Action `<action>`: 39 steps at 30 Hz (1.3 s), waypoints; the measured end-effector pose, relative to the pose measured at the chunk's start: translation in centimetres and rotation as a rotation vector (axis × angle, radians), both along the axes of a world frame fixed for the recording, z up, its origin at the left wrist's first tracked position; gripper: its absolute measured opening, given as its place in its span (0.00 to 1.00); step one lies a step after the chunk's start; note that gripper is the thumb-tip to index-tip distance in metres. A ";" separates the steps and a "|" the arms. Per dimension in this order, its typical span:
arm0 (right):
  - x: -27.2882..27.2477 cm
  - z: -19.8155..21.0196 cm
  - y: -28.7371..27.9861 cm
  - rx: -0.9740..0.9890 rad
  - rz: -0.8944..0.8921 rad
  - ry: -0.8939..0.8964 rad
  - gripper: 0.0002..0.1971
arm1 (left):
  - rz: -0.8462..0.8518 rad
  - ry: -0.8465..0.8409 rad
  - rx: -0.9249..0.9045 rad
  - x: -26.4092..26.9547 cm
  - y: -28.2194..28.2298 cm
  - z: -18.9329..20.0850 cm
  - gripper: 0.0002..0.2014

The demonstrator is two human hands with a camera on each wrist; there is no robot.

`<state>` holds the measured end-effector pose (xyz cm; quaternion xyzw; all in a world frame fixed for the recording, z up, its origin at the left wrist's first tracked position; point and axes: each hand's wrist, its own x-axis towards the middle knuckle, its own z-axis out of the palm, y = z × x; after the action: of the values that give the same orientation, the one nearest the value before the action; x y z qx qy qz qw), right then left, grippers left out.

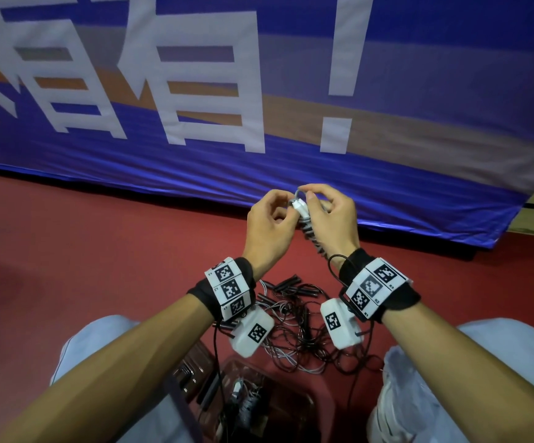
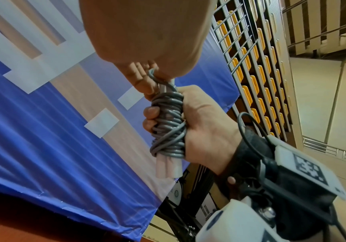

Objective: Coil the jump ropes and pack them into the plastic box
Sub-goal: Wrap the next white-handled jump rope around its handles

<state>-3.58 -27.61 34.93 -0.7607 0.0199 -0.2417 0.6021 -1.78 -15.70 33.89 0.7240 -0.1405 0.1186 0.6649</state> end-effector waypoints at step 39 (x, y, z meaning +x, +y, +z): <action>0.5 0.9 -0.5 0.374 0.217 -0.047 0.05 | -0.254 -0.182 0.170 1.1 3.0 2.8 0.03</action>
<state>-3.03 -28.07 35.80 -0.6275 -0.0316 -0.1852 0.7556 -0.69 -12.66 36.67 0.7403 -0.3000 0.0864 0.5953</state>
